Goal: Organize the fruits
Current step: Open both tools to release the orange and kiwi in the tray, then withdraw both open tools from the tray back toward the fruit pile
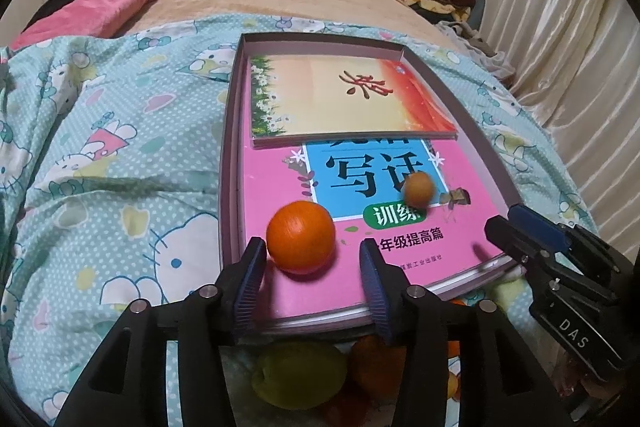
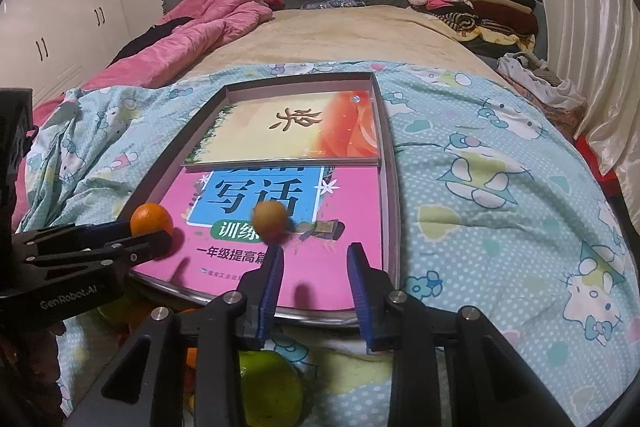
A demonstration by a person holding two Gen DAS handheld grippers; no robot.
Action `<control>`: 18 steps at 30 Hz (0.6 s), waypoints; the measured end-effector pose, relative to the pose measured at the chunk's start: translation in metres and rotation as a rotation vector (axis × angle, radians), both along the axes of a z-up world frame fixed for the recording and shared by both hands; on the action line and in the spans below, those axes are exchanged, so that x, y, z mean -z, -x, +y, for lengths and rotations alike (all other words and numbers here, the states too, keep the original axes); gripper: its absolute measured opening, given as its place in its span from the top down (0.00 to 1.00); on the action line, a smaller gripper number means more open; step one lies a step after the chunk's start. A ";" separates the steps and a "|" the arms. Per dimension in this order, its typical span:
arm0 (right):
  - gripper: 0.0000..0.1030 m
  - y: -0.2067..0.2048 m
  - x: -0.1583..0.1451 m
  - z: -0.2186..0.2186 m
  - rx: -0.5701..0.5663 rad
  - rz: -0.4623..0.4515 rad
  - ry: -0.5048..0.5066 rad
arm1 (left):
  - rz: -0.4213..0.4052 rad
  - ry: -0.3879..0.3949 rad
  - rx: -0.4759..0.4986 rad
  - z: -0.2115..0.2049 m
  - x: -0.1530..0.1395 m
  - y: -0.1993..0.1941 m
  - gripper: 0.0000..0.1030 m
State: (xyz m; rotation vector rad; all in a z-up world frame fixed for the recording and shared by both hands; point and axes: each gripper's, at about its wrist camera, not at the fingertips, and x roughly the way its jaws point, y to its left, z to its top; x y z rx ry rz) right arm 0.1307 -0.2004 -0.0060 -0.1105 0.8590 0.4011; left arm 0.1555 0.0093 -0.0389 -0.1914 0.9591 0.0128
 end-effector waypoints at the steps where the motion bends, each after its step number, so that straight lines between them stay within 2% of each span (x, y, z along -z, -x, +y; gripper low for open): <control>1: 0.65 0.000 0.000 0.000 -0.001 0.001 -0.005 | -0.002 -0.003 0.000 0.000 -0.001 0.000 0.48; 5: 0.53 0.002 -0.003 0.001 -0.003 -0.007 -0.017 | -0.025 0.008 -0.002 0.001 -0.007 0.004 0.42; 9: 0.49 0.004 -0.006 0.002 -0.009 -0.026 -0.022 | -0.057 0.010 -0.004 0.002 -0.014 0.007 0.39; 10: 0.46 0.004 -0.007 0.001 -0.009 -0.028 -0.022 | -0.063 0.012 -0.004 0.002 -0.015 0.007 0.35; 13: 0.45 0.005 -0.008 0.001 -0.011 -0.032 -0.028 | -0.073 0.006 -0.022 0.004 -0.018 0.010 0.29; 18: 0.43 0.005 -0.008 0.001 -0.014 -0.023 -0.037 | -0.083 0.013 -0.044 0.008 -0.024 0.014 0.28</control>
